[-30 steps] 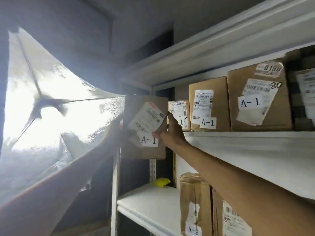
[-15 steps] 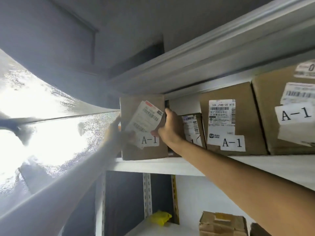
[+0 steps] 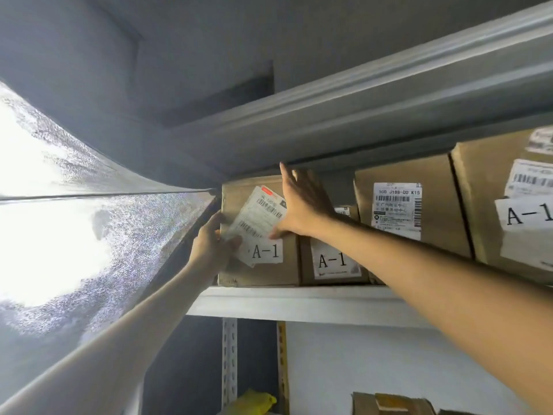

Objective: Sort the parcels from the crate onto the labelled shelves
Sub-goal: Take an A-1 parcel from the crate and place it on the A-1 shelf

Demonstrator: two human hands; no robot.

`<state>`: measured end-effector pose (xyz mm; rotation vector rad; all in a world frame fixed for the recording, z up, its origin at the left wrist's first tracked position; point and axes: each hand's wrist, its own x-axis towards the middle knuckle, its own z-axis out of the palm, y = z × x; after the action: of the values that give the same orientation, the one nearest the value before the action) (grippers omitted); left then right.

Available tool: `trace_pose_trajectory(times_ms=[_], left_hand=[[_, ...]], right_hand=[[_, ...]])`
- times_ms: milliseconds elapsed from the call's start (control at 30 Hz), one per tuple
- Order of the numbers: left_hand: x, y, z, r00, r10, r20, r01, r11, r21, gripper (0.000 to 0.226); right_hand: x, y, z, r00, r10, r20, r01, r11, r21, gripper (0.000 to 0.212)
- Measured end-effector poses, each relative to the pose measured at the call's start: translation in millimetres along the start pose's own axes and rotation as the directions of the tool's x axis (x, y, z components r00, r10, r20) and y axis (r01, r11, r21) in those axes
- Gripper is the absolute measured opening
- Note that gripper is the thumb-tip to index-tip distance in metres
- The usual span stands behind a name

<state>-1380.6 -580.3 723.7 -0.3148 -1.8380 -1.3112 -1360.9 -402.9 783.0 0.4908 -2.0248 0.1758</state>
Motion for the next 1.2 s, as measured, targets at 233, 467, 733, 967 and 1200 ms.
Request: trace_pose_trajectory(times_ms=[233, 467, 733, 967, 1200], left_hand=[[6, -14, 20, 0.999, 0.038, -0.032, -0.037, 0.999, 0.031, 0.038], [16, -23, 37, 0.999, -0.003, 0.043, 0.003, 1.000, 0.000, 0.051], [20, -27, 62, 0.990, 0.017, 0.136, -0.014, 1.000, -0.021, 0.045], [21, -23, 58, 0.983, 0.016, 0.183, -0.023, 0.999, 0.038, 0.055], [8, 6, 42, 0.978, 0.196, 0.070, -0.208, 0.897, 0.391, 0.064]], right_hand=[[19, 18, 1, 0.995, -0.032, 0.097, 0.026, 0.998, 0.063, 0.107], [22, 38, 6, 0.997, -0.050, 0.066, 0.043, 0.995, 0.094, 0.094], [18, 61, 7, 0.997, 0.001, 0.082, -0.010, 0.994, 0.108, 0.088], [19, 57, 3, 0.994, 0.019, 0.109, -0.023, 0.999, 0.033, 0.092], [9, 37, -2, 0.982, -0.086, -0.168, 0.085, 0.996, -0.014, 0.043]])
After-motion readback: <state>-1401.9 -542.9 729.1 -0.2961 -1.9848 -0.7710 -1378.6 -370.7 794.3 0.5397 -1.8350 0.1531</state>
